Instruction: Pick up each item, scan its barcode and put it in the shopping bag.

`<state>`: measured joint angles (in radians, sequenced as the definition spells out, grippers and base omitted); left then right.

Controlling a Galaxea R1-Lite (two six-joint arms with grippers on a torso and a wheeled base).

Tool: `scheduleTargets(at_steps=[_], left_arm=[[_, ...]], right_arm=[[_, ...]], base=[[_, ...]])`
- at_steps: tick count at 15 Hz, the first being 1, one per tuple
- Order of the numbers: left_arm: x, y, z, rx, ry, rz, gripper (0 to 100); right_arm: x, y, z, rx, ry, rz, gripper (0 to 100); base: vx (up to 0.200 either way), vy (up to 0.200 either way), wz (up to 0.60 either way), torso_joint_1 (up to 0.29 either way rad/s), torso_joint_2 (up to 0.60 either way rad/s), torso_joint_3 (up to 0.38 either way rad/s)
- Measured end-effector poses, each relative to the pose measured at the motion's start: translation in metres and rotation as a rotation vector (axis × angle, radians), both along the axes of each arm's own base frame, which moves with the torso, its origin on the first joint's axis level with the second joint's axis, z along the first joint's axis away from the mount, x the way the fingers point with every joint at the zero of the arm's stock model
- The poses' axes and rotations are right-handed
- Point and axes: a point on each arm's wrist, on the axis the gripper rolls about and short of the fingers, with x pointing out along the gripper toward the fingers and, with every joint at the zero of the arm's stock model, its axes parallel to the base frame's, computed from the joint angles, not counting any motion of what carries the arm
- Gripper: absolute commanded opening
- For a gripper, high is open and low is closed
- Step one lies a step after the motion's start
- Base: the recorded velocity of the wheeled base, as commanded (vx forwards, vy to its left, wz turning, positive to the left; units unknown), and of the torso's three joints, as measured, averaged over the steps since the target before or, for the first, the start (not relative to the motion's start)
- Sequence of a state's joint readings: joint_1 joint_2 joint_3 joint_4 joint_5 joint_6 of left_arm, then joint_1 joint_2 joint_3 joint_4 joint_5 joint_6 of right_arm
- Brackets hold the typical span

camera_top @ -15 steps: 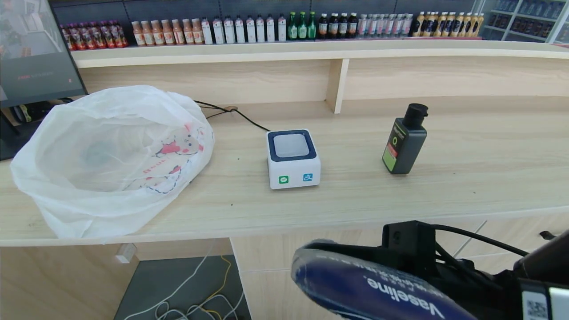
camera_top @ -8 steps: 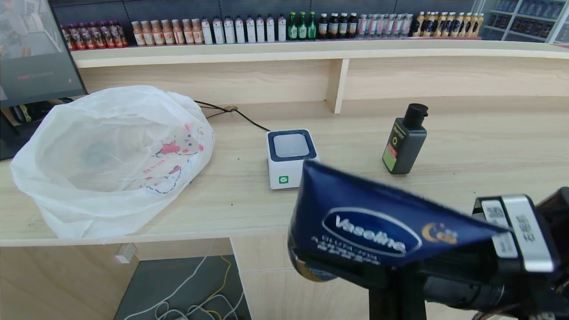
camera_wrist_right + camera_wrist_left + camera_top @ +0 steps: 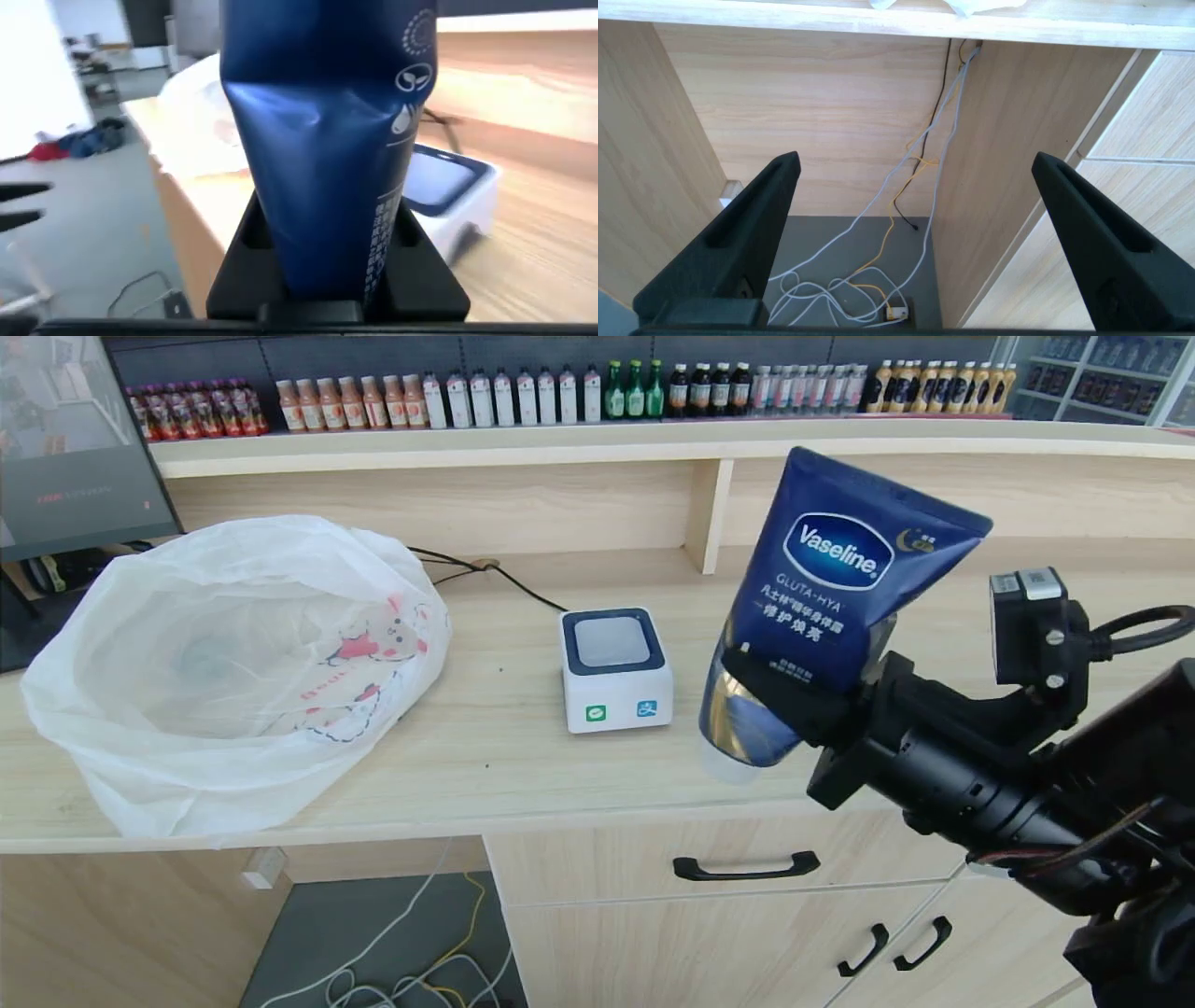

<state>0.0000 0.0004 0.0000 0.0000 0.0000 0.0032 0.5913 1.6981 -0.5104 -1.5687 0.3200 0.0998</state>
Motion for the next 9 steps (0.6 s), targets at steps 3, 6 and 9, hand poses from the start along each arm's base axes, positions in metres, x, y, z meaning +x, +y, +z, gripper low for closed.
scheduleTargets(at_steps=[3,6,9], left_arm=[[0.000,0.000,0.000,0.000,0.000,0.000,100],[0.000,0.000,0.000,0.000,0.000,0.000,100],[0.000,0.000,0.000,0.002,0.000,0.000,100]], right_arm=[[0.010,-0.013,0.002,0.083,0.055,-0.197,0],[0.016,-0.022,0.003,0.076,0.037,-0.263,0],[0.022,-0.029,0.006,0.083,0.020,-0.333,0]], base=[[0.000,0.000,0.00,0.000,0.00,0.000],[0.000,0.000,0.00,0.000,0.00,0.000],[0.000,0.000,0.00,0.000,0.00,0.000]])
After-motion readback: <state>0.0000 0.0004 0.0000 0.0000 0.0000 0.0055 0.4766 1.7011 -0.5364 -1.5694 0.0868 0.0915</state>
